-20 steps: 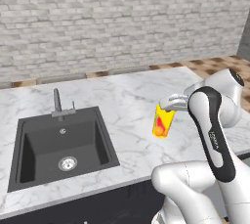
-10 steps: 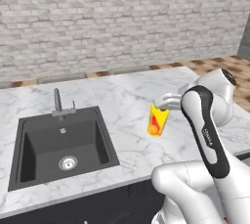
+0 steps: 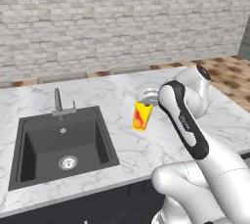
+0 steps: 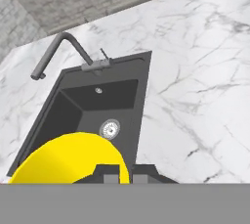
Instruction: Pick the cup and bowl from the counter and place them on the counter next to the sink.
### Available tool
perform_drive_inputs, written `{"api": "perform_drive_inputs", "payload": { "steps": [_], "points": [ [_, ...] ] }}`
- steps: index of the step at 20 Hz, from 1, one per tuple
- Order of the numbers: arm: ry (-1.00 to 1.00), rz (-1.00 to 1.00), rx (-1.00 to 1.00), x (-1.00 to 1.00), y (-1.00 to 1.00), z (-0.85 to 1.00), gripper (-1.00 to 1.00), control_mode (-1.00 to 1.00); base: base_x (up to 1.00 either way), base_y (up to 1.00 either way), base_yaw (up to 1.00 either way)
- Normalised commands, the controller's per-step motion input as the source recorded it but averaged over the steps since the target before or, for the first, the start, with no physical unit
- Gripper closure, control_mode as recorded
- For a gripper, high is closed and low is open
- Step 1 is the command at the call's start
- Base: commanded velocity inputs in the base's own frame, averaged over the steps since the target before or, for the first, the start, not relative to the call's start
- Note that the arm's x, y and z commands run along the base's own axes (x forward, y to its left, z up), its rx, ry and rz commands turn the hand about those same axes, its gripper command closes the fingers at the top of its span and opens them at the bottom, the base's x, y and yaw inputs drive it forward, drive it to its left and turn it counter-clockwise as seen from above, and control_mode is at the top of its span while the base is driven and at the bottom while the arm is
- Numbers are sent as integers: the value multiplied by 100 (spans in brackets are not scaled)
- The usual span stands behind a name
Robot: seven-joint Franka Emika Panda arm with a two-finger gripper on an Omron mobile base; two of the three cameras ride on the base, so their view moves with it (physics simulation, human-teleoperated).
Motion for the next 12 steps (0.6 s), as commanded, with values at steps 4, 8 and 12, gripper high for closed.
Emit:
{"api": "perform_drive_inputs", "payload": {
  "steps": [4, 8, 12],
  "points": [
    [0, 0, 0, 16, 0, -24, 100, -100, 0, 0, 0],
    [0, 0, 0, 10, 0, -32, 100, -100, 0, 0, 0],
    [-2, 0, 0, 16, 0, -43, 100, -100, 0, 0, 0]
  ]
}}
